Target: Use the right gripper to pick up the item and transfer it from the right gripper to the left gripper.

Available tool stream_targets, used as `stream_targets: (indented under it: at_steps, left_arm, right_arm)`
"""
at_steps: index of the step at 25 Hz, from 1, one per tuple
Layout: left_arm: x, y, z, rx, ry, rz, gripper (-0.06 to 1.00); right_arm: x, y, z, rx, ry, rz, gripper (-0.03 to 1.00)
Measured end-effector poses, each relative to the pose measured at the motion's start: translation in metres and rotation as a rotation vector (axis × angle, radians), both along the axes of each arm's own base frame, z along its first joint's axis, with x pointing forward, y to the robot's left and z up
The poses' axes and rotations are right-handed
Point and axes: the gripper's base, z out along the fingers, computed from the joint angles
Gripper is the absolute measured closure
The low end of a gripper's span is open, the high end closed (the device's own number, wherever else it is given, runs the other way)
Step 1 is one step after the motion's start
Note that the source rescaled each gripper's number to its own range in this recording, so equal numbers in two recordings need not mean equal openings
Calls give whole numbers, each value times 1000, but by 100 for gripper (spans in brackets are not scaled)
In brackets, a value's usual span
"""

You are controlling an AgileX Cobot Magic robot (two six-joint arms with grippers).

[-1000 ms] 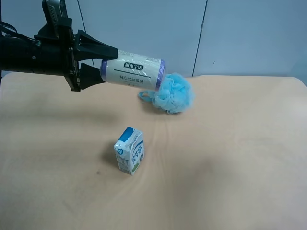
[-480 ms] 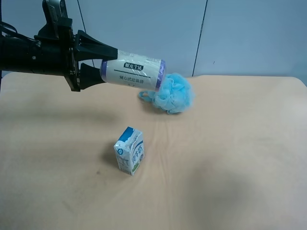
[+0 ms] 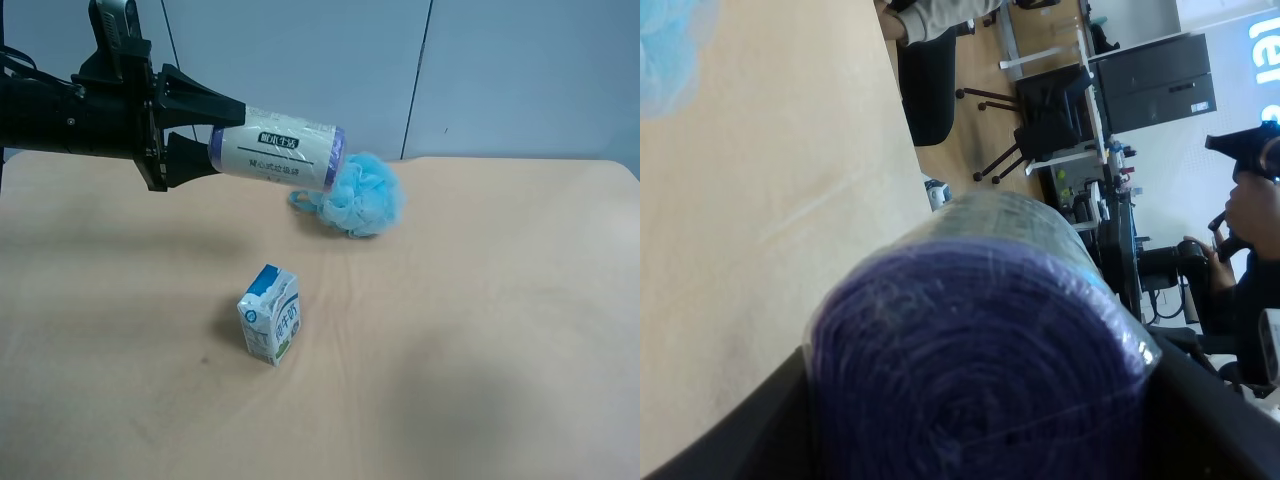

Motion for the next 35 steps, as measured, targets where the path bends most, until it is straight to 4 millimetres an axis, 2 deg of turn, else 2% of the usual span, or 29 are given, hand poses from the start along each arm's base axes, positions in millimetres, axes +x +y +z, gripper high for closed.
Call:
stream_targets:
  at_steps: [9, 21, 30, 35]
  left_arm:
    - [0, 0, 0, 3, -7, -4, 93]
    - [-3, 0, -3, 42, -10, -38, 93]
    - [-9, 2, -12, 143, -16, -117, 93]
    - [-7, 7, -22, 272, -18, -96, 93]
  right_arm:
    - [-28, -4, 1, -2, -181, -138, 0]
    - [-28, -4, 1, -3, -184, -148, 0]
    - [-28, -4, 1, -3, -184, -148, 0]
    - [-28, -4, 1, -3, -184, -148, 0]
